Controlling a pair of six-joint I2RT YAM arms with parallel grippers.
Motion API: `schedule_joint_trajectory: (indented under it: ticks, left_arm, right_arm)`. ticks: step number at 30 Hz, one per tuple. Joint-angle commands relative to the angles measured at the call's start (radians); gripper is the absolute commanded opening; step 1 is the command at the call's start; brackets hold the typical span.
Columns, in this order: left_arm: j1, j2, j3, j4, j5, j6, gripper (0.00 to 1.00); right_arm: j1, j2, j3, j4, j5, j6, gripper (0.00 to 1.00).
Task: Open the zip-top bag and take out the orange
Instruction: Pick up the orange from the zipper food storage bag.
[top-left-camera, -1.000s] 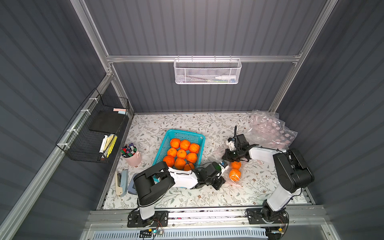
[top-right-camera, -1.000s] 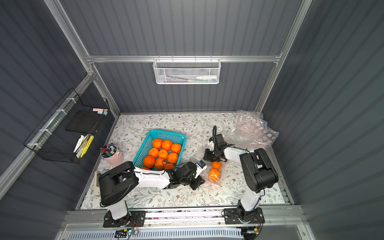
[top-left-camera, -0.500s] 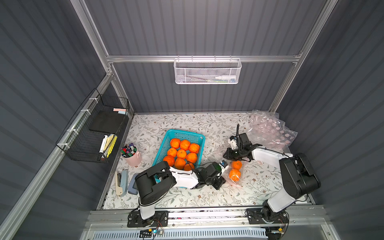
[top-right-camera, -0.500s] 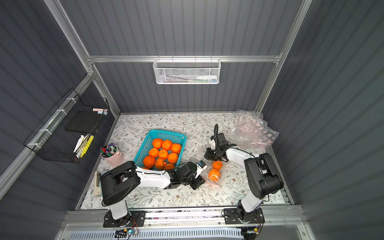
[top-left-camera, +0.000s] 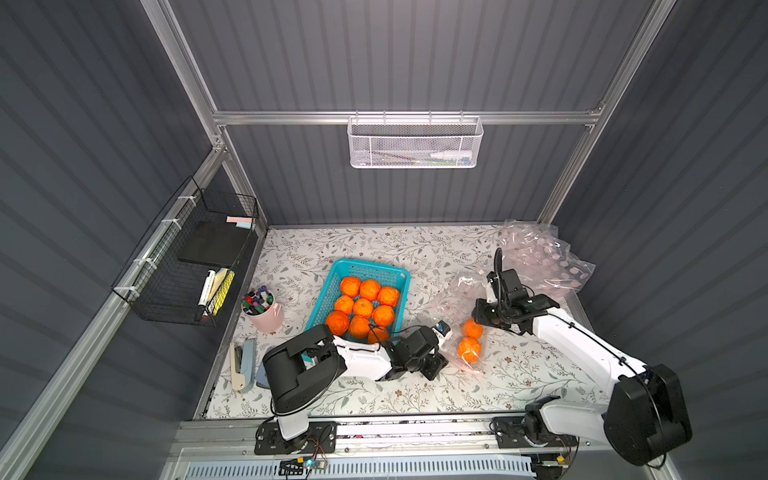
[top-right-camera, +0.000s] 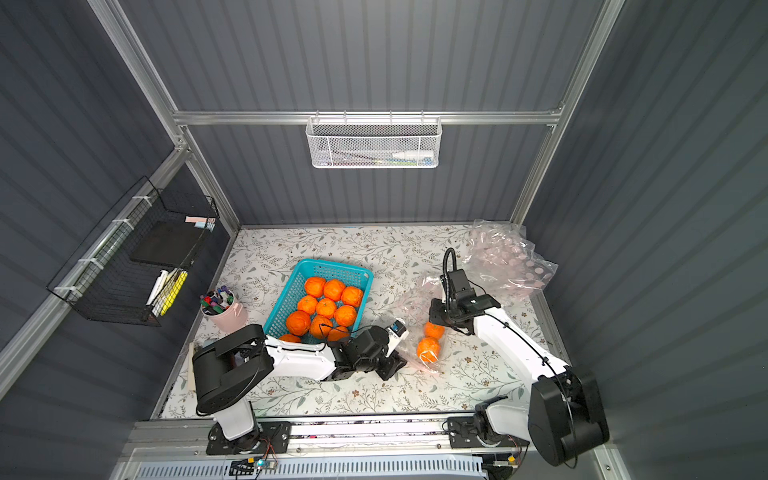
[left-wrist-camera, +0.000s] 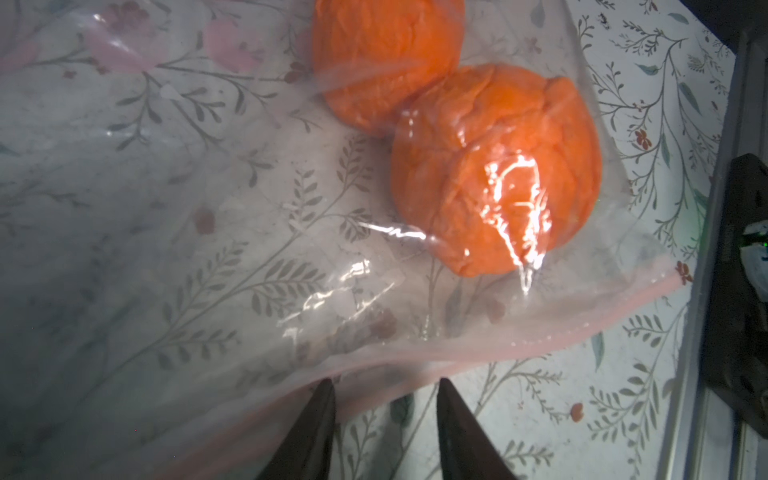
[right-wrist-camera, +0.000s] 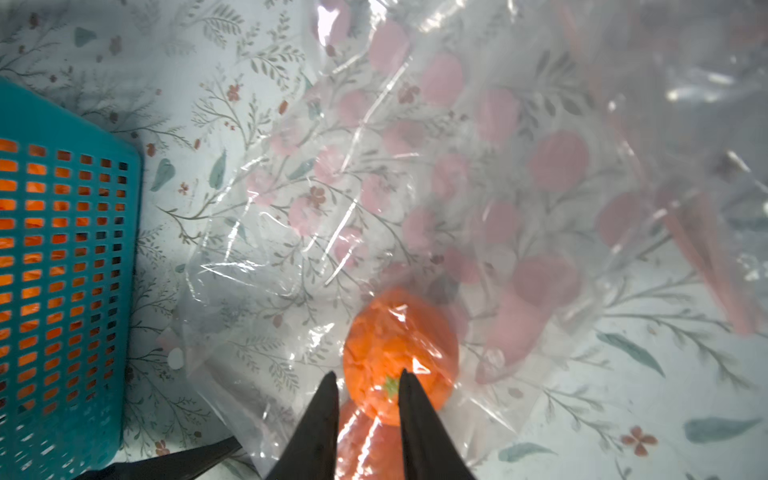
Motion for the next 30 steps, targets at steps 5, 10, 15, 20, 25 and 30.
schedule_joint_trajectory:
  ticks: [5, 10, 15, 20, 25, 30]
  left_arm:
    - [-0.007, -0.023, -0.006, 0.042, 0.001, -0.020, 0.37]
    - [-0.007, -0.037, -0.026, 0.054, 0.007, -0.020, 0.36]
    - [-0.007, -0.065, -0.041, 0.041, 0.014, -0.011, 0.37]
    - [-0.007, -0.088, -0.059, 0.043, 0.056, 0.005, 0.37]
    - [-0.013, -0.102, -0.073, 0.042, 0.100, 0.025, 0.38]
    - [-0.015, -0.088, -0.066, 0.024, 0.114, 0.025, 0.38]
  right_arm:
    - [-0.004, 0.024, -0.048, -0.095, -0.051, 0.058, 0.18]
    - [-0.004, 0.023, -0.080, -0.082, -0.072, 0.071, 0.16]
    - [-0.004, -0.003, -0.029, -0.099, -0.008, 0.048, 0.17]
    - [-0.034, 0.034, 0.054, -0.097, 0.082, 0.015, 0.19]
    - [-0.089, 0.148, 0.075, -0.039, 0.044, 0.011, 0.17]
    - [-0.097, 0.273, 0.073, -0.016, -0.075, 0.022, 0.13]
